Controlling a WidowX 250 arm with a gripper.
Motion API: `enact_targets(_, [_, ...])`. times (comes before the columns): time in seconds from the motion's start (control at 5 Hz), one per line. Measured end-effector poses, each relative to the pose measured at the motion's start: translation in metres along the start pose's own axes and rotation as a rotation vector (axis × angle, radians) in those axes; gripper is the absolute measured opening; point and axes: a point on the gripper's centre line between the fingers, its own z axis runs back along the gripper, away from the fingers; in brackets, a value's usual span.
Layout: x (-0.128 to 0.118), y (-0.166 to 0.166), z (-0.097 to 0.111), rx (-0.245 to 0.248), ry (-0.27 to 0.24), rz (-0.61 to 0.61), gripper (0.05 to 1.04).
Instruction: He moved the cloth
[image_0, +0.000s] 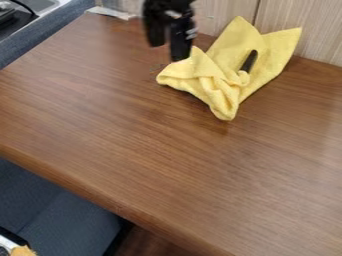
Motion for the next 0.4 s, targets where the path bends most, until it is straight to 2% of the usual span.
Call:
enact_targets(0.2, [0.025,-0.008,0.004,0.016,-0.047,-0.031,1.000])
enact_targets(0.4, [0.043,-0.014,-0.013,-0.010,-0.058,-0.053,0.999])
